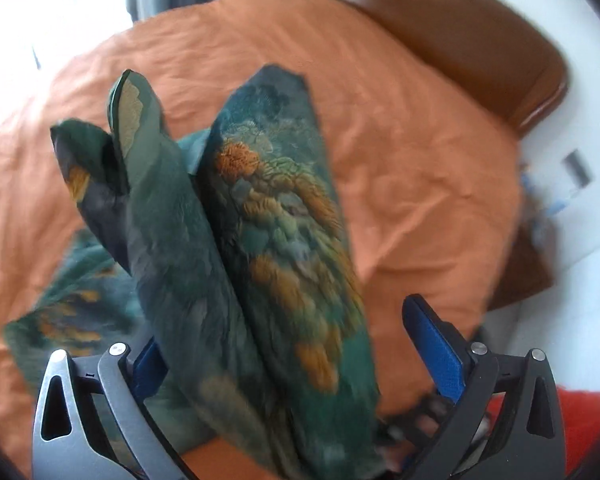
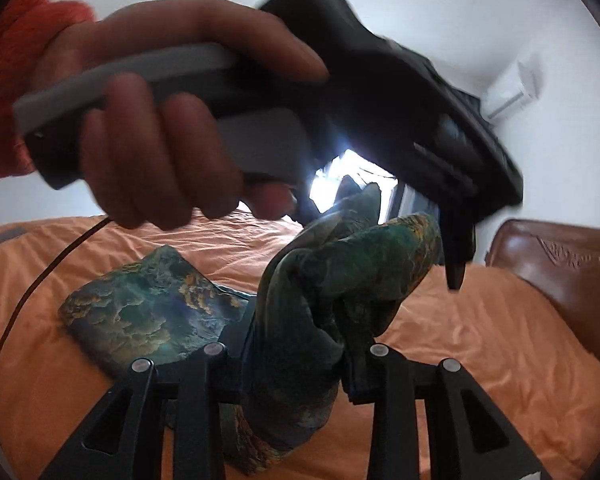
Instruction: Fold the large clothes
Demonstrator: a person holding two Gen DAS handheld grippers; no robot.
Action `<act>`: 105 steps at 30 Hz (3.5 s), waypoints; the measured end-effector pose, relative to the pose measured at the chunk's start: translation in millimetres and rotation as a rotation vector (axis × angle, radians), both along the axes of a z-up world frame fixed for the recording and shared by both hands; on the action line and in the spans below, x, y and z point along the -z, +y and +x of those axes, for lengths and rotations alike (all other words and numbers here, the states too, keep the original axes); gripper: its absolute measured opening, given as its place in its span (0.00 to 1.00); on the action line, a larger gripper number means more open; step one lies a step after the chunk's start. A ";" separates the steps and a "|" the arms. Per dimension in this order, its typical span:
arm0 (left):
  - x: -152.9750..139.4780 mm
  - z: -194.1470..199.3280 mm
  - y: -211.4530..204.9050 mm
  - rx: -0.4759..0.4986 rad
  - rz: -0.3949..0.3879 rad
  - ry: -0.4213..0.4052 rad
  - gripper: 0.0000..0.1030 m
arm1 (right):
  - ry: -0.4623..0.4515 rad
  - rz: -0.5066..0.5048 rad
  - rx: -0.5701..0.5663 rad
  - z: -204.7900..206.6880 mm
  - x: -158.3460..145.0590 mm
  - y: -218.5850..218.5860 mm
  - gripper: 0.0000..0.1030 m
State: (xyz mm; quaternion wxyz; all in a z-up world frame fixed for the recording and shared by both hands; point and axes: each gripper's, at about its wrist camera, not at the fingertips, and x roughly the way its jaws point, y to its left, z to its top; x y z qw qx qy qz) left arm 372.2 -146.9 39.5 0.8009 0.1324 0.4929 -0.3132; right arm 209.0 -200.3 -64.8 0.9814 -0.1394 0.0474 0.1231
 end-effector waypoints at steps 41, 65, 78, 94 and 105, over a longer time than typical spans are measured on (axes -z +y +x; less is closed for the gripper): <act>187.8 52.0 377.2 -0.681 -0.368 0.203 0.45 | 0.807 0.039 -0.212 196.8 104.9 120.4 0.23; 202.4 44.8 392.0 -0.726 -0.329 0.230 0.68 | 1.036 0.133 -0.164 356.0 80.6 195.8 0.22; 199.4 37.5 392.7 -0.722 -0.315 0.191 0.69 | 0.828 0.133 -0.294 136.2 43.6 89.2 0.25; 125.1 -21.4 364.6 -0.870 -0.141 -0.081 0.94 | 0.630 0.186 -0.192 65.7 28.9 64.0 0.90; 68.2 -91.9 331.8 -0.907 0.054 -0.350 0.97 | 0.698 0.074 0.036 12.7 58.1 4.5 0.90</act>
